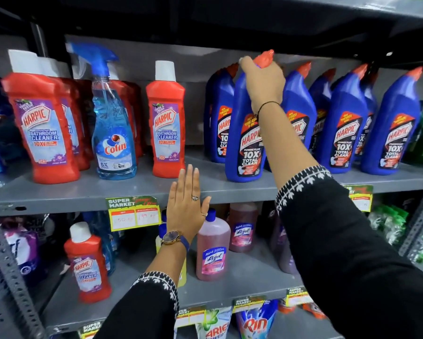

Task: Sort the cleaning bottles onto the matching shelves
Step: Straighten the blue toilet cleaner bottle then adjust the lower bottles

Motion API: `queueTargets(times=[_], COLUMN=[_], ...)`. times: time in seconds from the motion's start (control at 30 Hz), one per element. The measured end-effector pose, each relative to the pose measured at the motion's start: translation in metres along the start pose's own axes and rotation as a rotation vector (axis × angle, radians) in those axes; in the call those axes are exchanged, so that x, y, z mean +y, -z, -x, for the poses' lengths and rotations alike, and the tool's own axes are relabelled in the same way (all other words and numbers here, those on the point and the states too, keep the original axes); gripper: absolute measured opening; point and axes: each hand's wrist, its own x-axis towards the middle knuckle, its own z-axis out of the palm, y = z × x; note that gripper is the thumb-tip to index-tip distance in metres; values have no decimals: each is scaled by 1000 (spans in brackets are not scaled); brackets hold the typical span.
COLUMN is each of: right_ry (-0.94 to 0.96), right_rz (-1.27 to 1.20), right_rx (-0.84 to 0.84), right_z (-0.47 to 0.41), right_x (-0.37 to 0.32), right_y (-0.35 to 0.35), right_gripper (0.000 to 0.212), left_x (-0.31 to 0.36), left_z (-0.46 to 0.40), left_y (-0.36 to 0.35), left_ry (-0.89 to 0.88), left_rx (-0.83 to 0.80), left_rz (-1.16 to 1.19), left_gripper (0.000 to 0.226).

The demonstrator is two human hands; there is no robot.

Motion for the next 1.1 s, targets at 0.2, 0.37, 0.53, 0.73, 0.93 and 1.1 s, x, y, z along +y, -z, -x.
queueTargets(times=[0.2, 0.37, 0.53, 0.73, 0.93, 1.1], right_ry=[-28, 125, -33, -153, -189, -190], right_rz=[219, 335, 230, 268, 282, 277], right_rx=[-159, -128, -89, -89, -104, -107], right_z=[16, 38, 78, 108, 98, 96], right_x=[2, 33, 77, 112, 108, 114], right_y=[-4, -3, 3, 6, -8, -16], right_gripper=[72, 80, 125, 130, 128, 128], left_x=[0, 1, 1, 0, -1, -2], left_z=[2, 1, 2, 4, 4, 6], left_y=[-1, -2, -6, -6, -7, -9], left_ry=[-7, -2, -1, -17, -32, -37], left_rx=[4, 32, 58, 88, 106, 121], left_rz=[-17, -56, -83, -123, -116, -109], left_gripper=[66, 78, 69, 62, 62, 63])
